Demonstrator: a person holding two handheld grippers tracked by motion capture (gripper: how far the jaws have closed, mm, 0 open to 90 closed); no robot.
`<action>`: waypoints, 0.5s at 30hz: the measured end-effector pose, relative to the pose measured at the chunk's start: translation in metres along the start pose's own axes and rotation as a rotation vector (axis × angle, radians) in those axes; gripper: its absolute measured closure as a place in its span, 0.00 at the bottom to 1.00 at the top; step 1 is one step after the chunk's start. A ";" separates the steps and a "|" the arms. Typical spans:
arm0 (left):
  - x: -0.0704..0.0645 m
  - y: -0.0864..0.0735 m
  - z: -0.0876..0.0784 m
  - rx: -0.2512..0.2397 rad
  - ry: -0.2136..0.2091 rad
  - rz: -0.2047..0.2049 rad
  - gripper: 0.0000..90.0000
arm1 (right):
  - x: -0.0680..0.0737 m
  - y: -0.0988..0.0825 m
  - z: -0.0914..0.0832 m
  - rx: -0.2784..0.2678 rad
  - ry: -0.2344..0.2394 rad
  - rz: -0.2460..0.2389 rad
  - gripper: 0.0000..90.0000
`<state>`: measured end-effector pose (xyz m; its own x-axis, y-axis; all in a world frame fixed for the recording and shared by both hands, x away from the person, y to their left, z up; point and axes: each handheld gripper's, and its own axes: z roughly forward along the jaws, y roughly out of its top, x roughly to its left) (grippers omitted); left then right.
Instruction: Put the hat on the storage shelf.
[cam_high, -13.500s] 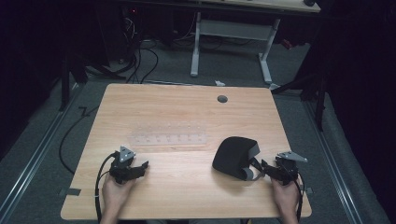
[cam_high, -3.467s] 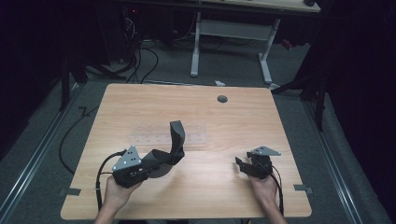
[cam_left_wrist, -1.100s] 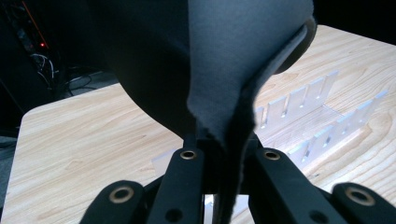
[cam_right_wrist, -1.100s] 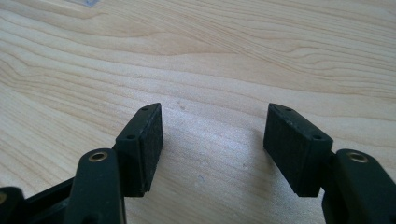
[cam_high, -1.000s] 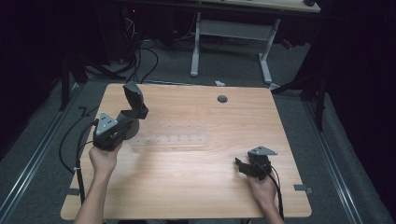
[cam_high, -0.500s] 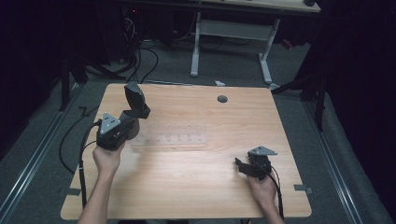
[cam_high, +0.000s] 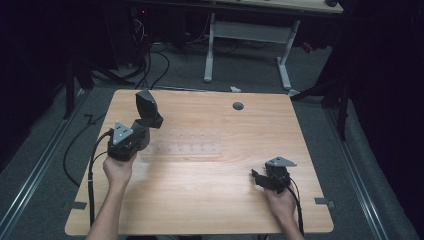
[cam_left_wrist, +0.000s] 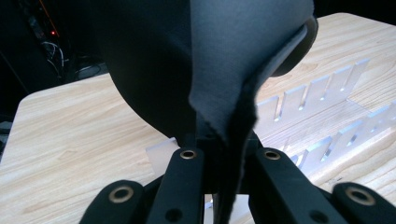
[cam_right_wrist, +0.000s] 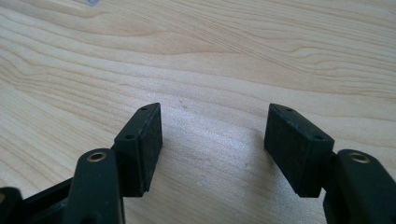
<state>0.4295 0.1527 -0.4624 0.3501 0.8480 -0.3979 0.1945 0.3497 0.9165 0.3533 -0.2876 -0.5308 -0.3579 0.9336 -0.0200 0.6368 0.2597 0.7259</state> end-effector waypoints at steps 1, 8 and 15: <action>0.001 -0.001 0.000 0.000 0.002 -0.004 0.95 | 0.000 0.000 0.000 0.000 0.000 0.000 0.41; 0.006 -0.009 0.000 0.017 0.003 -0.018 0.95 | 0.000 0.000 0.000 0.000 0.001 -0.001 0.41; 0.011 -0.011 -0.003 0.009 -0.003 -0.045 0.94 | 0.000 0.000 0.000 0.000 0.001 0.000 0.41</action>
<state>0.4288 0.1590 -0.4769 0.3436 0.8305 -0.4384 0.2186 0.3833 0.8974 0.3532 -0.2875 -0.5309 -0.3590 0.9331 -0.0196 0.6364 0.2601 0.7262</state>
